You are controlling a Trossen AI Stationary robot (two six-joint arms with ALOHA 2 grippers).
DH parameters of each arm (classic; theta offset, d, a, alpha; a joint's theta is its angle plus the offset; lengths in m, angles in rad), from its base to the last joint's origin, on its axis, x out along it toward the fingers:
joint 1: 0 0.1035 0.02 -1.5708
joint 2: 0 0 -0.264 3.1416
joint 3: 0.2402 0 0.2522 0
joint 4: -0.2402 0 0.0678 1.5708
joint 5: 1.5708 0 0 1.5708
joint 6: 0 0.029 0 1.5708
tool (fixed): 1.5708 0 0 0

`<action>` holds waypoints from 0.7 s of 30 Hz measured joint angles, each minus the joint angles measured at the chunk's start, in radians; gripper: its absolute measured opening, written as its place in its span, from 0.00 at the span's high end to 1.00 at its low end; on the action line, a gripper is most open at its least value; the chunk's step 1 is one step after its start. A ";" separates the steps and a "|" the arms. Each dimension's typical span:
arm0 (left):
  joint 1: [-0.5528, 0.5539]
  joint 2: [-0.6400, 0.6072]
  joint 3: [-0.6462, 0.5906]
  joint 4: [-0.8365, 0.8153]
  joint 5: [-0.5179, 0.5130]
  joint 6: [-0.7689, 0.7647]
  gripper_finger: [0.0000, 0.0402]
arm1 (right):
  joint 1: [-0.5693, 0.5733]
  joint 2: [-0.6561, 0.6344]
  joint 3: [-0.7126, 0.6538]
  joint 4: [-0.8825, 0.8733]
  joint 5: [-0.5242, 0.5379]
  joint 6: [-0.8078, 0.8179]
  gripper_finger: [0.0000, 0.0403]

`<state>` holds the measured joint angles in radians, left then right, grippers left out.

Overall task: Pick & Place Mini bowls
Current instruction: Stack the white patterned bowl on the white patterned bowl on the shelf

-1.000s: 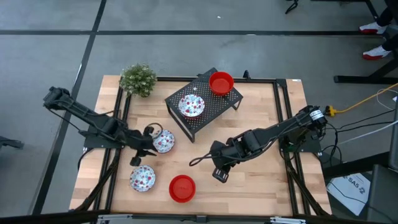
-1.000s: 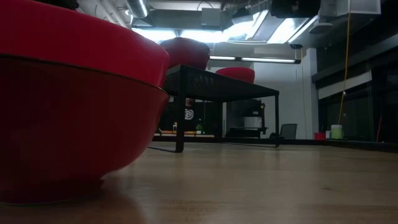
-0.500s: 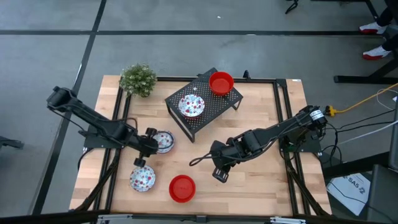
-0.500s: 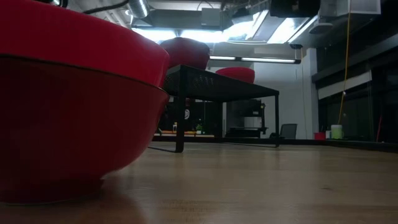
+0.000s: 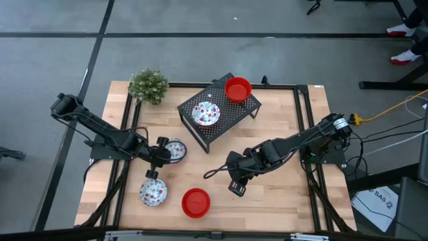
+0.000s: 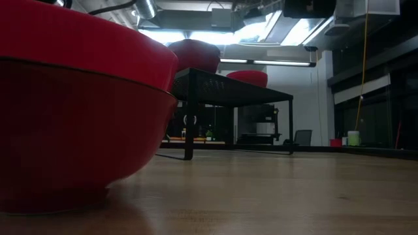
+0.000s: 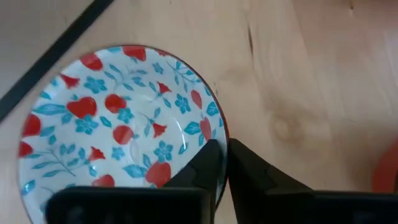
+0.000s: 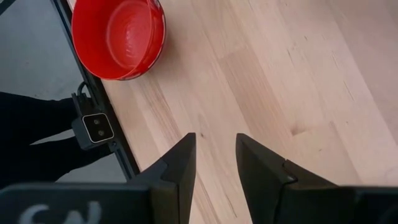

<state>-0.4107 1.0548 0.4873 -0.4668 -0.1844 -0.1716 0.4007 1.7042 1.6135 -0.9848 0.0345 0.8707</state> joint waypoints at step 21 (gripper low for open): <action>0.000 -0.157 0.048 0.025 0.013 -0.143 0.99 | 0.000 0.000 0.000 -0.001 0.000 -0.037 0.72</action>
<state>-0.4107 0.8982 0.5356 -0.4414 -0.1714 -0.3150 0.4004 1.7039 1.6135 -0.9859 0.0341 0.8341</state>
